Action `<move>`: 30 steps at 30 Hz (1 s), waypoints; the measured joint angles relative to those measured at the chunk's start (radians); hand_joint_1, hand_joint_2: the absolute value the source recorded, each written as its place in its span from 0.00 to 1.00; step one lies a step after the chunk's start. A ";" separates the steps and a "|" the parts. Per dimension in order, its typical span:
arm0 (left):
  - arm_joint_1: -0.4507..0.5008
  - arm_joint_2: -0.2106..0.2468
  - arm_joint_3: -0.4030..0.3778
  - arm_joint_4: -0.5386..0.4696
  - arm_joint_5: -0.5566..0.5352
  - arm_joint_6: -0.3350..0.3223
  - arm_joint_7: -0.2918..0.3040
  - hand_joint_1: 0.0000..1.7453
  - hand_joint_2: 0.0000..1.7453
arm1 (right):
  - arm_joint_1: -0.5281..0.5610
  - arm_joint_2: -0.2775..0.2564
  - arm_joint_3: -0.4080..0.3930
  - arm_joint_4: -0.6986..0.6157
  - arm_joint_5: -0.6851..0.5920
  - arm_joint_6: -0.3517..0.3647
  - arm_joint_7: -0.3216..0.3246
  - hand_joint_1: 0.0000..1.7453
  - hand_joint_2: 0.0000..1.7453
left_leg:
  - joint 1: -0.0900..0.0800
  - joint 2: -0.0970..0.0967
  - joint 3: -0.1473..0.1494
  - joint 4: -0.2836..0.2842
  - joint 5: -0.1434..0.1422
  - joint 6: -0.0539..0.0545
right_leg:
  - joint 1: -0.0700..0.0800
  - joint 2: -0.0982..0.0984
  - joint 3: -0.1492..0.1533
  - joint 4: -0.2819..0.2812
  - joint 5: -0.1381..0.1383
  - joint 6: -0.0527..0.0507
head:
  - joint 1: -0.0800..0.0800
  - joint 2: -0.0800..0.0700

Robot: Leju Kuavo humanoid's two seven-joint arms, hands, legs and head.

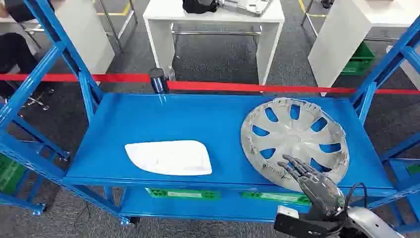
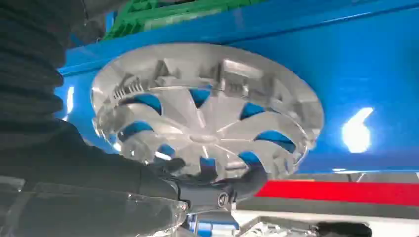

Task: Take the parts from the cabinet and place them on the table.

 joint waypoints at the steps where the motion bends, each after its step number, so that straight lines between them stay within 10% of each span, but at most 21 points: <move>1: -0.005 0.002 0.006 0.009 -0.010 0.000 -0.008 0.00 0.00 | 0.002 0.002 0.001 0.000 0.002 0.000 0.000 0.00 1.00 | 0.000 0.001 0.001 -0.001 -0.001 -0.002 | 0.002 0.000 -0.001 0.000 -0.001 -0.007 | -0.003 0.000; 4: -0.017 0.012 0.015 0.032 -0.030 0.005 -0.024 0.00 0.00 | -0.002 0.003 0.006 0.003 0.010 0.000 -0.002 0.00 1.00 | 0.008 0.002 -0.005 0.018 -0.016 -0.014 | -0.003 0.002 0.005 -0.002 0.004 -0.024 | -0.003 0.000; 7: -0.032 0.020 0.022 0.064 -0.047 0.013 -0.040 0.00 0.00 | -0.015 0.010 0.015 0.013 0.022 0.001 -0.012 0.00 1.00 | 0.013 0.002 -0.104 0.230 -0.134 -0.030 | -0.002 0.001 0.001 -0.002 0.005 -0.028 | -0.006 0.000; 9: -0.037 0.024 0.025 0.088 -0.054 0.016 -0.049 0.00 0.00 | -0.030 0.016 0.026 0.029 0.032 0.005 -0.016 0.00 1.00 | 0.014 0.002 -0.157 0.332 -0.156 -0.030 | 0.001 0.001 0.002 -0.002 0.004 -0.029 | -0.007 0.000; 13: -0.051 0.037 0.034 0.125 -0.081 0.027 -0.058 0.00 0.00 | -0.075 0.027 0.050 0.064 0.047 0.024 -0.027 0.00 1.00 | 0.005 0.001 -0.024 0.040 0.001 0.003 | 0.009 0.007 0.007 -0.003 0.003 -0.030 | -0.007 0.000; 19: -0.066 0.050 0.041 0.150 -0.111 0.031 -0.063 0.00 0.00 | -0.129 0.048 0.080 0.124 0.072 0.030 -0.003 0.00 1.00 | 0.004 0.009 0.013 -0.037 0.023 0.024 | 0.008 0.003 0.003 -0.006 0.002 -0.010 | -0.003 0.000; 24: -0.075 0.049 0.050 0.162 -0.131 0.023 -0.062 0.00 0.00 | -0.149 0.064 0.087 0.177 0.083 0.024 0.013 0.00 1.00 | -0.001 0.006 0.015 -0.044 0.027 0.033 | 0.007 0.003 -0.151 0.299 -0.116 -0.013 | 0.002 0.000; 26: -0.076 0.050 0.054 0.168 -0.143 0.021 -0.064 0.00 0.00 | -0.151 0.071 0.089 0.190 0.087 0.023 0.026 0.00 1.00 | -0.001 0.003 0.017 -0.043 0.025 0.030 | 0.003 0.003 -0.116 0.219 -0.070 0.011 | 0.002 0.000; 28: -0.081 0.053 0.061 0.179 -0.162 0.019 -0.077 0.00 0.00 | -0.160 0.077 0.084 0.203 0.096 0.023 0.037 0.00 1.00 | 0.002 0.001 0.018 -0.032 0.018 0.020 | -0.003 0.000 -0.016 0.016 0.007 0.033 | 0.002 0.000; 30: -0.088 0.063 0.072 0.188 -0.184 0.020 -0.093 0.00 0.00 | -0.170 0.088 0.077 0.219 0.104 0.023 0.048 0.00 1.00 | -0.006 0.000 0.012 -0.013 0.006 0.006 | 0.003 0.002 -0.002 -0.015 0.013 0.004 | 0.004 0.000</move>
